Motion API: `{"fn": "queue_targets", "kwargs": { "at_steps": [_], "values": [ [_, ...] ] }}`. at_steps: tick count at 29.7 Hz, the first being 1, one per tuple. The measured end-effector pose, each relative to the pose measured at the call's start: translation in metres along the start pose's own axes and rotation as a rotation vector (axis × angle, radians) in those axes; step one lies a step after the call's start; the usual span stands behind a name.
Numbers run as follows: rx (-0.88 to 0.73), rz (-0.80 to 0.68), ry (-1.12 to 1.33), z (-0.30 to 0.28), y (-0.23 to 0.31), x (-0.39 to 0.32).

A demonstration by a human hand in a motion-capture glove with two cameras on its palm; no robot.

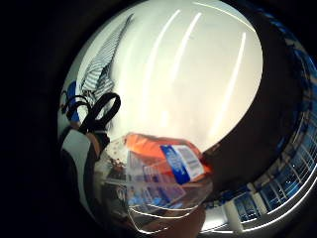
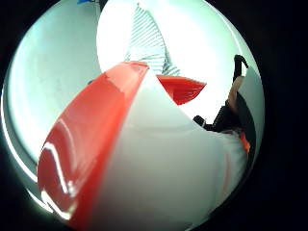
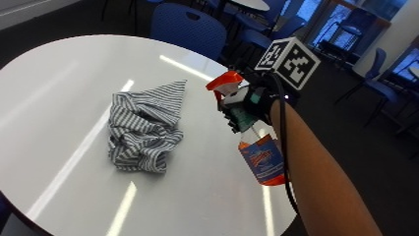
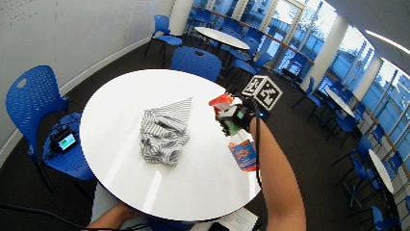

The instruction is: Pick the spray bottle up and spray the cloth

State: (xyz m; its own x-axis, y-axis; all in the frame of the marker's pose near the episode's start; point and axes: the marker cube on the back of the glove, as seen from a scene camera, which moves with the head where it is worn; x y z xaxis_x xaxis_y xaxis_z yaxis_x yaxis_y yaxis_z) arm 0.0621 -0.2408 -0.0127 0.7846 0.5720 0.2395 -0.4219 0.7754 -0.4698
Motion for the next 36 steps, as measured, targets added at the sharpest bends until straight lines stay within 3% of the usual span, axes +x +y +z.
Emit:
{"fn": "queue_targets", "kwargs": {
  "at_steps": [19,36],
  "values": [
    [-0.211,0.030,0.450,0.058,-0.017,-0.058],
    [-0.337,0.087,0.573,0.084,-0.020,-0.054]
  ]
}}
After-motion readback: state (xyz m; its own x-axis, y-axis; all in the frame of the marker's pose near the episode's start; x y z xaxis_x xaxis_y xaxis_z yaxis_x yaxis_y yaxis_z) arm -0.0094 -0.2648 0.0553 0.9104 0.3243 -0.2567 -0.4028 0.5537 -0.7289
